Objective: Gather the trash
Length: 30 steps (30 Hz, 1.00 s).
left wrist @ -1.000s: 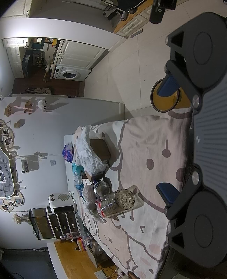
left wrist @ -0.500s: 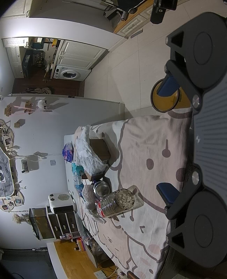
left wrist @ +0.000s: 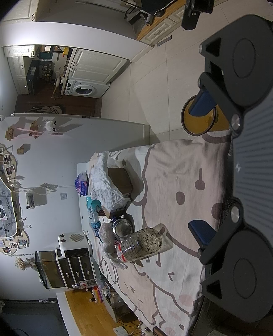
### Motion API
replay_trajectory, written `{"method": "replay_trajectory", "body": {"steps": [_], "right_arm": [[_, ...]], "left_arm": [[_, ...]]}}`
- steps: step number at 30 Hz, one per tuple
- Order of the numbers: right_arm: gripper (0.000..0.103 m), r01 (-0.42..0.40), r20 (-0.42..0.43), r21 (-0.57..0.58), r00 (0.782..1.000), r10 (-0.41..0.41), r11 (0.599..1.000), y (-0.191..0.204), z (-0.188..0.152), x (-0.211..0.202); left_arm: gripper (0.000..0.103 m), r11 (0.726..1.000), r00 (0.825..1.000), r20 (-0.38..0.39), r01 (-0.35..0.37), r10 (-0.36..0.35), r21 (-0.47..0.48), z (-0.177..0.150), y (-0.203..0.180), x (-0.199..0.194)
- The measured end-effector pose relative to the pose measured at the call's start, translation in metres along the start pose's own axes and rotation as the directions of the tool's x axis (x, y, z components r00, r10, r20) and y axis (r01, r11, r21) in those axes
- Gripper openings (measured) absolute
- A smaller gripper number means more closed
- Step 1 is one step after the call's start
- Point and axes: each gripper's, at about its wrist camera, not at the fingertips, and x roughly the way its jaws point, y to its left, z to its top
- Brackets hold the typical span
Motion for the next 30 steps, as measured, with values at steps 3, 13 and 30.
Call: {"method": "replay_trajectory", "body": {"steps": [3,13,30], "right_arm": [[0.103,0.000,-0.001,0.000,1.000,0.000,1.000,0.0002,0.0000,0.0001],[0.103,0.000,-0.003,0.000,1.000,0.000,1.000,0.0007,-0.0040,0.0028],[0.103,0.000,-0.013,0.004,1.000,0.000,1.000,0.0005,-0.0040,0.0040]], "left_arm": [[0.103,1.000,1.000,0.001,0.000,0.000,0.000,0.0000,0.0000,0.0000],[0.103,1.000,1.000,0.000,0.000,0.000,0.000,0.0001,-0.0004,-0.0004],[0.103,1.000,1.000,0.002,0.000,0.000,0.001,-0.0004,-0.0026,-0.0017]]}}
